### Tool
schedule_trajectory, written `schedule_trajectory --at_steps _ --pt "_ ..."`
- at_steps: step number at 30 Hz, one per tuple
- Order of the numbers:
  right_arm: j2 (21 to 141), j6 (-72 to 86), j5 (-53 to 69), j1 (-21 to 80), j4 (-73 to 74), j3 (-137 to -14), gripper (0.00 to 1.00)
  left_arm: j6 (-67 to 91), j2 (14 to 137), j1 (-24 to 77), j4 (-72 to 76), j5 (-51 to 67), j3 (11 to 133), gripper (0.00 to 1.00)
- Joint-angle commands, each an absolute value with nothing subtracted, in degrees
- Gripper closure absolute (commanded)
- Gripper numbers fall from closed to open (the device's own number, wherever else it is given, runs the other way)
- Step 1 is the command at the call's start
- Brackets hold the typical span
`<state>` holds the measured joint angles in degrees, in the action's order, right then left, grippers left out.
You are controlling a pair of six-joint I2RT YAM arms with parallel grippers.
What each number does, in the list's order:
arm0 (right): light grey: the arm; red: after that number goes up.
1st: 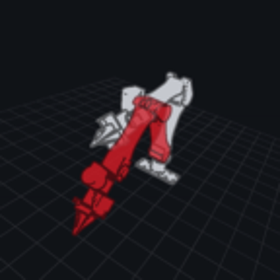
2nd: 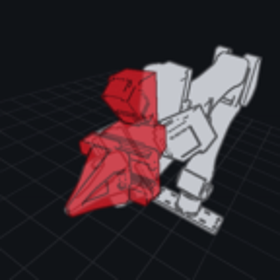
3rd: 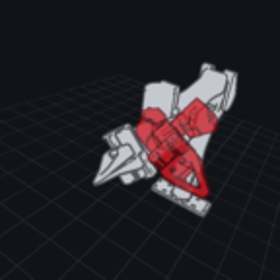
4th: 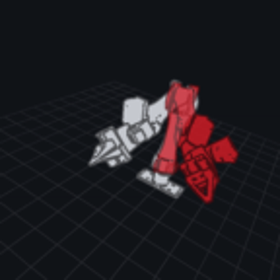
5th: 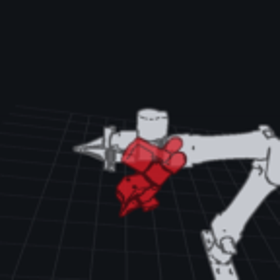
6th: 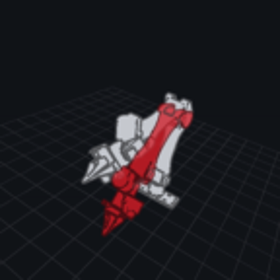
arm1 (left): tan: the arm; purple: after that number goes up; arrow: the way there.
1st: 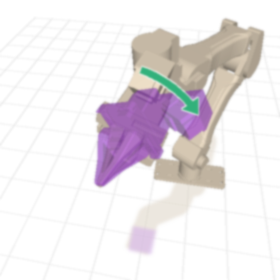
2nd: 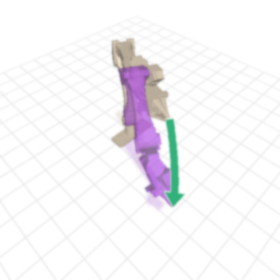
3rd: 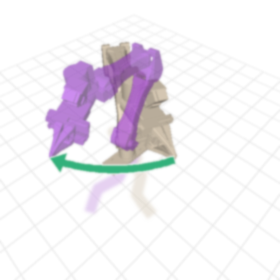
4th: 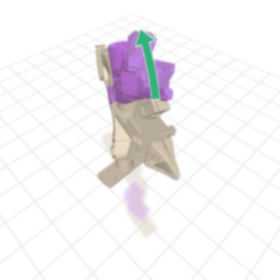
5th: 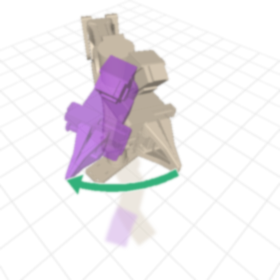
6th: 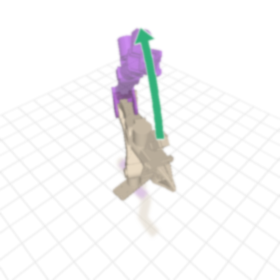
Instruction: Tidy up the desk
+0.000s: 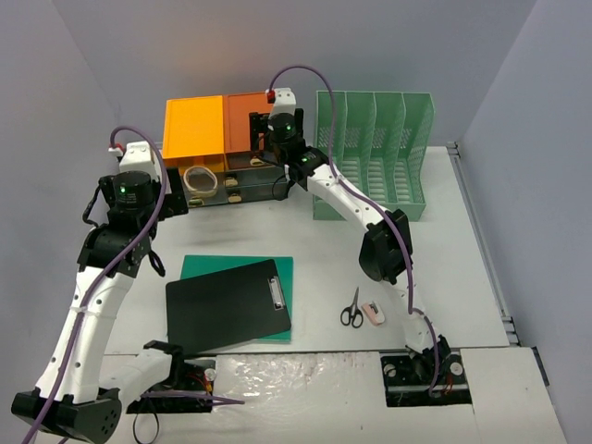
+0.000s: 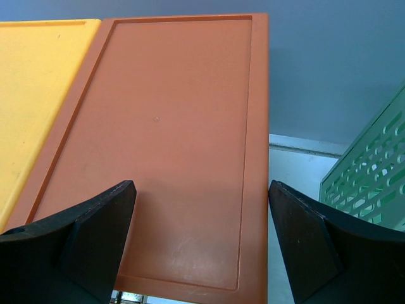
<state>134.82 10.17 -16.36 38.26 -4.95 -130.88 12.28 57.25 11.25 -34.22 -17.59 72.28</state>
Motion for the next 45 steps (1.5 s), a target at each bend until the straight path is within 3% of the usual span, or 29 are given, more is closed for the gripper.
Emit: schedule_trajectory --at_steps 1,13,24,45 --pt "132.8 10.88 -16.0 37.9 -9.16 -131.6 0.17 14.55 55.78 11.51 -34.9 -16.75 72.03 0.03" --pt "132.9 12.21 -15.56 37.35 -8.18 -131.24 0.17 18.6 55.0 11.51 -35.55 -15.48 66.53 0.03" --pt "133.44 12.24 -15.12 36.8 -7.62 -130.83 0.17 20.02 58.02 11.43 -25.97 -14.46 61.35 0.03" --pt "133.95 13.54 -13.97 35.24 -3.43 -132.72 0.17 13.88 80.78 10.9 -5.71 -17.14 71.64 0.03"
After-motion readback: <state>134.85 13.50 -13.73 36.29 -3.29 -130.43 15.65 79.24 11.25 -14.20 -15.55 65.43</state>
